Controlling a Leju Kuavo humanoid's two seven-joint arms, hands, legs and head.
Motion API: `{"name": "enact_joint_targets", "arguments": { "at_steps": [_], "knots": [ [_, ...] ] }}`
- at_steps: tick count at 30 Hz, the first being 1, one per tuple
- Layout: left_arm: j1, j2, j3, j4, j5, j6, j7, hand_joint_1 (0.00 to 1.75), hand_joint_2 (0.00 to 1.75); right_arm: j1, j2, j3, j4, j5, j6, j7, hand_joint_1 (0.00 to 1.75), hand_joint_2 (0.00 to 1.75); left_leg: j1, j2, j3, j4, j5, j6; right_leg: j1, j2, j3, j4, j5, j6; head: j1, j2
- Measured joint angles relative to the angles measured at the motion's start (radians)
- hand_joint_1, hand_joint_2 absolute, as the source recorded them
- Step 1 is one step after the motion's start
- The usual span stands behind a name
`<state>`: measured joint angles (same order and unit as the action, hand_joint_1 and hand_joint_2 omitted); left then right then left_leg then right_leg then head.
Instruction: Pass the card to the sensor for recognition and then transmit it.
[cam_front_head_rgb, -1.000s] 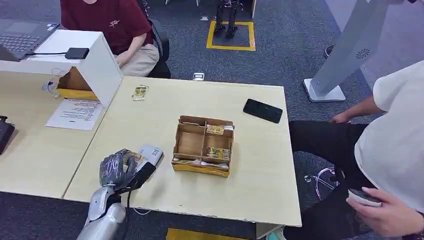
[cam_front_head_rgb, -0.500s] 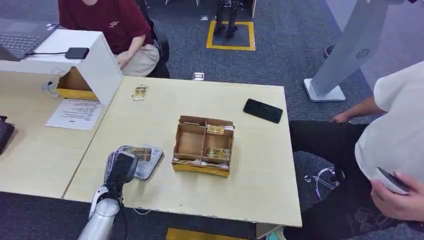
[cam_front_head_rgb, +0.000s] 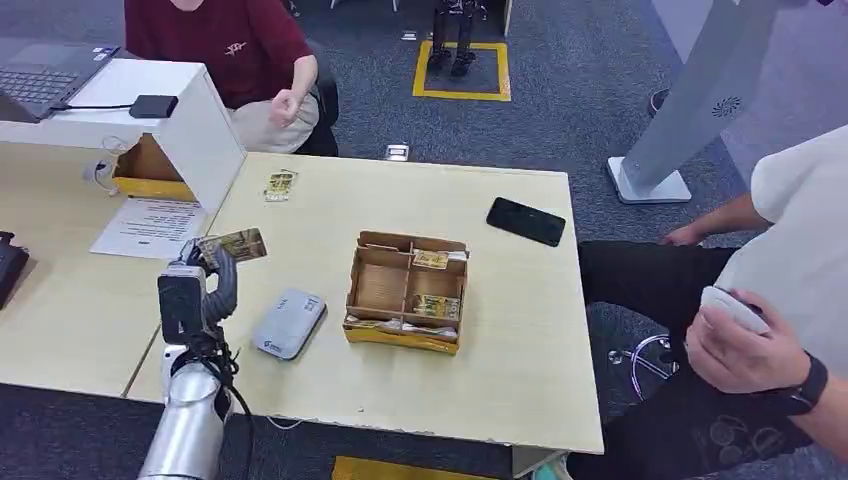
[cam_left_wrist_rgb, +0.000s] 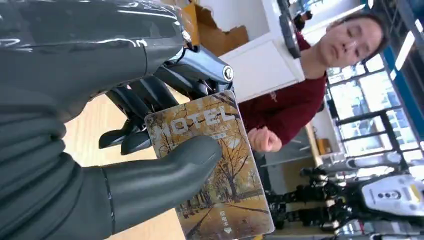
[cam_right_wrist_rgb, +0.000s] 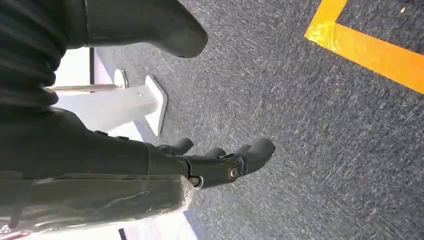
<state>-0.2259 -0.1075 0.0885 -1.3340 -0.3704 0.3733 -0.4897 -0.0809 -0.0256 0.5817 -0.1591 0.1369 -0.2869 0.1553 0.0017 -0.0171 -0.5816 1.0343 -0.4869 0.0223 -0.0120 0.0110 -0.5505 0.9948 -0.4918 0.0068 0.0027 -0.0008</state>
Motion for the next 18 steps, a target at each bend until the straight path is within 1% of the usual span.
{"name": "enact_joint_targets", "arguments": {
  "at_steps": [2,4,5,7,11,13,14,16,18],
  "knots": [
    [-0.017,-0.003,0.004,0.0,-0.021,0.042,-0.033,1.75,1.75,-0.001,0.0,0.006,0.0,0.01,0.002,-0.005,0.0,1.75,0.0,0.0,0.0,0.0,0.0,0.0,0.0,0.0,0.0,0.0,0.0,0.0,0.0,0.0],
    [-0.044,-0.003,0.004,0.002,-0.101,0.129,-0.071,1.75,1.75,-0.007,0.001,0.015,0.0,0.016,0.01,-0.005,0.0,1.75,0.0,0.0,0.0,0.0,0.0,0.0,0.0,0.0,0.0,0.0,0.0,0.0,0.0,0.0],
    [-0.061,-0.003,0.004,0.008,-0.136,0.166,-0.08,1.75,1.75,-0.011,0.002,0.017,0.0,0.018,0.015,-0.004,0.0,1.75,0.0,0.0,0.0,0.0,0.0,0.0,0.0,0.0,0.0,0.0,0.0,0.0,0.0,0.0],
    [-0.095,-0.003,0.003,0.023,-0.177,0.207,-0.088,1.75,1.75,-0.02,0.004,0.019,0.0,0.019,0.017,-0.002,0.0,1.75,0.0,0.0,0.0,0.0,0.0,0.0,0.0,0.0,0.0,0.0,0.001,0.001,0.0,0.0],
    [-0.132,-0.003,0.003,0.054,-0.232,0.262,-0.096,1.75,1.75,-0.03,0.009,0.023,0.0,0.02,0.018,0.0,0.0,1.75,0.0,0.0,0.0,0.0,0.0,0.0,0.0,0.0,0.0,0.0,0.001,0.001,0.0,0.0],
    [-0.148,-0.004,0.003,0.074,-0.311,0.302,-0.1,1.75,1.75,-0.034,0.01,0.025,0.0,0.021,0.022,0.0,0.0,1.75,0.0,0.0,0.0,0.0,0.0,0.0,0.0,0.0,0.0,0.0,0.001,0.001,0.0,0.0],
    [-0.159,-0.007,0.004,0.088,-0.358,0.313,-0.106,1.75,1.75,-0.036,0.01,0.026,0.0,0.022,0.024,0.0,0.0,1.75,0.0,0.0,0.0,0.0,0.0,0.0,0.0,0.0,0.0,0.0,0.001,0.001,0.0,0.0],
    [-0.181,-0.019,0.019,0.113,-0.463,0.318,-0.133,1.75,1.75,-0.042,0.01,0.031,0.0,0.026,0.029,-0.001,0.0,1.75,0.0,0.0,0.0,0.0,0.0,0.0,0.0,0.0,0.0,0.0,0.001,0.001,0.0,0.0],
    [-0.203,-0.038,0.053,0.136,-0.538,0.319,-0.169,1.75,1.75,-0.046,0.012,0.037,0.0,0.028,0.031,-0.003,0.0,1.75,0.0,0.0,0.0,0.0,0.0,0.0,0.0,0.0,0.0,0.0,0.001,0.001,0.0,0.0]
  ]
}}
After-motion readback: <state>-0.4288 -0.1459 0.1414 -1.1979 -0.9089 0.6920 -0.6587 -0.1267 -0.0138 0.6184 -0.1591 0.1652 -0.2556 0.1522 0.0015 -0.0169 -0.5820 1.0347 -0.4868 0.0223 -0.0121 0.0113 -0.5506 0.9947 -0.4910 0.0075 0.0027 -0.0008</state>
